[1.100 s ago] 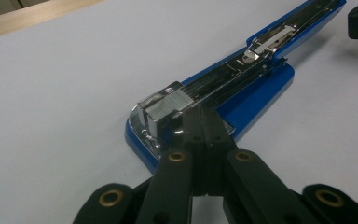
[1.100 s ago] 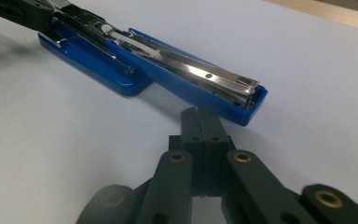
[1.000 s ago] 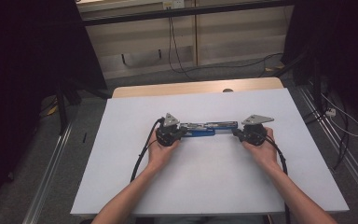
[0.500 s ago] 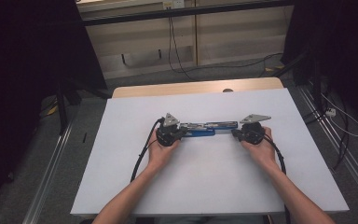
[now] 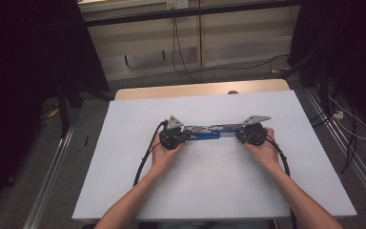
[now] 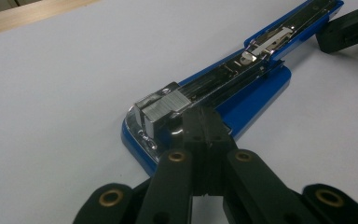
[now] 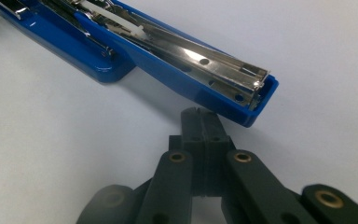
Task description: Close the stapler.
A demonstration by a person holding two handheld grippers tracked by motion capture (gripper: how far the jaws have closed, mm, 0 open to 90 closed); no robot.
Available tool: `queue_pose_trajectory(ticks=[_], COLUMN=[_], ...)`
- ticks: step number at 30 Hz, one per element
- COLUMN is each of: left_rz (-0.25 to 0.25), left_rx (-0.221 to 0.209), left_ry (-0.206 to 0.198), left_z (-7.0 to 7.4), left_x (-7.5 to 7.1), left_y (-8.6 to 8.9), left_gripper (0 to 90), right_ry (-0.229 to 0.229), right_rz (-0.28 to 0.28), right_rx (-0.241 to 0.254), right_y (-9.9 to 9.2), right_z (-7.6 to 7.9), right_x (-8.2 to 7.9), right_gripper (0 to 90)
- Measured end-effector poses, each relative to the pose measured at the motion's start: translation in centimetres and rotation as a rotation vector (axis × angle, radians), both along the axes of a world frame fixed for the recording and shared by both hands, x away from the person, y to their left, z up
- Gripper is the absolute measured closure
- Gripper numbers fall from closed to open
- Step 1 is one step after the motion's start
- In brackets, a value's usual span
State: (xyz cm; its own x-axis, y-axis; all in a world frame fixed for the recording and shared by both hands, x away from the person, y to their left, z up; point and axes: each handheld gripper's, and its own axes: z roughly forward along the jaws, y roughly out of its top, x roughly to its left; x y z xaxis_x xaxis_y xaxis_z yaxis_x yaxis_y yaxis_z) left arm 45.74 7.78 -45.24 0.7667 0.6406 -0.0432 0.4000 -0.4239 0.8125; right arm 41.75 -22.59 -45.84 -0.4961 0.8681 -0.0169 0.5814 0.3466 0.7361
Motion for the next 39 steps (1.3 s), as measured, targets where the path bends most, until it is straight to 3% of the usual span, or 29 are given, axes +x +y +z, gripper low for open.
queue_pose_trajectory(ticks=[3,39], left_rz=[-0.001,-0.007], left_rx=[0.000,0.009], left_ry=[0.000,-0.017], left_z=[0.00,-0.03], left_x=[0.01,-0.05], left_y=[0.02,-0.03], left_gripper=[90.0,90.0], right_ry=[0.000,-0.038], right_rz=[-0.010,-0.018], right_rx=[0.029,0.018], right_y=[-0.21,0.16], right_z=[-0.16,-0.20], right_x=[0.03,0.18], right_gripper=[90.0,90.0])
